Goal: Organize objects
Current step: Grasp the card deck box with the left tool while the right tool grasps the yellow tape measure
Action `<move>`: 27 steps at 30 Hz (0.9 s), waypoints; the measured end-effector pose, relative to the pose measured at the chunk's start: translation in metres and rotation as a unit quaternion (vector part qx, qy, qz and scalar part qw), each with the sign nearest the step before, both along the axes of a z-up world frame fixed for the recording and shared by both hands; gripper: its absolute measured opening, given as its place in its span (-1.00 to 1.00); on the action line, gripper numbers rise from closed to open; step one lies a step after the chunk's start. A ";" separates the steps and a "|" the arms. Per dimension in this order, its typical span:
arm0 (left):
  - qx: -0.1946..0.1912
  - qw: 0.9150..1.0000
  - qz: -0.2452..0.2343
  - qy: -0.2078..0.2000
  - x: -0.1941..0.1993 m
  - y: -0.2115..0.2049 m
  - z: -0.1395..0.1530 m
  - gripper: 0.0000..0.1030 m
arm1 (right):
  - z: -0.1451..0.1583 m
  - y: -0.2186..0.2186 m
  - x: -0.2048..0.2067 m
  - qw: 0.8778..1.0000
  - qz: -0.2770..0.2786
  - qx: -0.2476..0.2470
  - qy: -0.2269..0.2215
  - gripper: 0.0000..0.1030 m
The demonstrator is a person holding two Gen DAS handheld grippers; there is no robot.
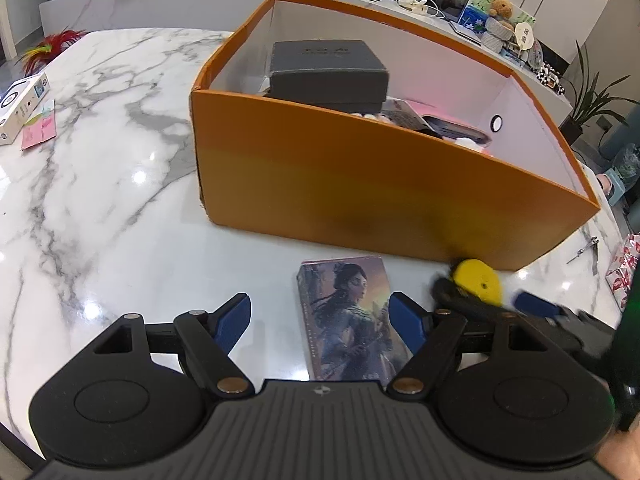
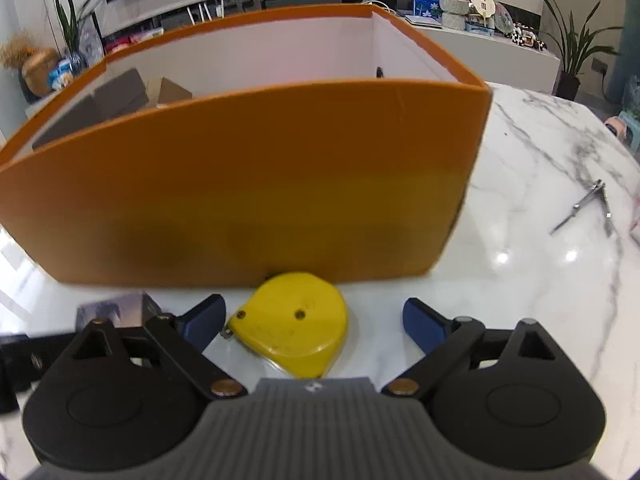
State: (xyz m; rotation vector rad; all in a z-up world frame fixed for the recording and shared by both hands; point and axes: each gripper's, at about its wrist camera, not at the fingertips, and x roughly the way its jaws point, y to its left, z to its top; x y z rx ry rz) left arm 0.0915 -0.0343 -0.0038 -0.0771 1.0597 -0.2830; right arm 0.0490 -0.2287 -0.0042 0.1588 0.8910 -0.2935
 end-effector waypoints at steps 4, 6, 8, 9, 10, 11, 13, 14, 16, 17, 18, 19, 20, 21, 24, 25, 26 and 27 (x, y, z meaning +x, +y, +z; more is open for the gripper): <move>0.005 1.000 0.000 0.007 0.000 -0.002 -0.003 0.74 | 0.001 -0.015 -0.025 0.999 0.010 -0.028 0.018 0.86; 0.010 1.000 -0.002 0.010 -0.002 -0.006 -0.006 0.74 | 0.003 -0.026 -0.037 1.000 0.019 -0.019 0.007 0.86; 0.019 1.000 -0.005 0.011 -0.007 -0.012 -0.009 0.74 | 0.006 -0.033 -0.040 1.000 0.028 -0.008 -0.003 0.86; 0.026 1.000 -0.005 0.008 -0.010 -0.016 -0.011 0.74 | 0.006 -0.036 -0.042 0.999 0.032 -0.003 -0.007 0.86; 0.035 0.999 -0.004 -0.001 -0.014 -0.020 -0.013 0.74 | 0.007 -0.037 -0.041 0.999 0.033 0.002 -0.011 0.86; 0.042 0.999 -0.004 -0.014 -0.018 -0.024 -0.015 0.78 | 0.009 -0.037 -0.040 0.999 0.033 0.007 -0.014 0.86; 0.053 0.998 -0.006 -0.042 -0.026 -0.030 -0.016 0.79 | 0.012 -0.036 -0.040 0.999 0.043 0.015 -0.021 0.86; 0.056 0.997 -0.008 -0.049 -0.028 -0.032 -0.016 0.79 | 0.013 -0.035 -0.040 0.998 0.051 0.014 -0.024 0.86; 0.051 0.998 0.000 -0.047 -0.028 -0.033 -0.017 0.79 | 0.013 -0.030 -0.037 0.998 0.065 -0.002 -0.026 0.86; 0.043 0.998 0.011 -0.037 -0.028 -0.031 -0.017 0.77 | 0.012 -0.029 -0.036 0.997 0.070 -0.015 -0.026 0.86; 0.034 0.999 0.022 -0.036 -0.032 -0.029 -0.015 0.77 | 0.012 -0.027 -0.036 0.996 0.075 -0.026 -0.026 0.86; 0.026 0.998 0.023 -0.043 -0.035 -0.028 -0.013 0.77 | 0.014 -0.026 -0.037 0.996 0.078 -0.032 -0.025 0.86; 0.026 0.998 0.023 -0.054 -0.037 -0.027 -0.011 0.77 | 0.013 -0.025 -0.032 0.996 0.081 -0.034 -0.024 0.86; 0.033 0.997 0.024 -0.063 -0.040 -0.028 -0.011 0.77 | 0.013 -0.025 -0.032 0.996 0.083 -0.031 -0.025 0.86; 0.031 0.997 0.031 -0.060 -0.039 -0.026 -0.020 0.84 | 0.015 -0.026 -0.032 0.996 0.086 -0.020 -0.029 0.86; 0.023 0.997 0.037 -0.057 -0.038 -0.024 -0.022 0.86 | 0.015 -0.026 -0.031 0.995 0.088 -0.021 -0.031 0.86; 0.015 0.998 0.039 -0.052 -0.037 -0.023 -0.024 0.87 | 0.016 -0.025 -0.030 0.995 0.090 -0.023 -0.032 0.86; 0.009 0.998 0.043 -0.050 -0.036 -0.022 -0.026 0.87 | 0.016 -0.025 -0.029 0.995 0.091 -0.025 -0.032 0.86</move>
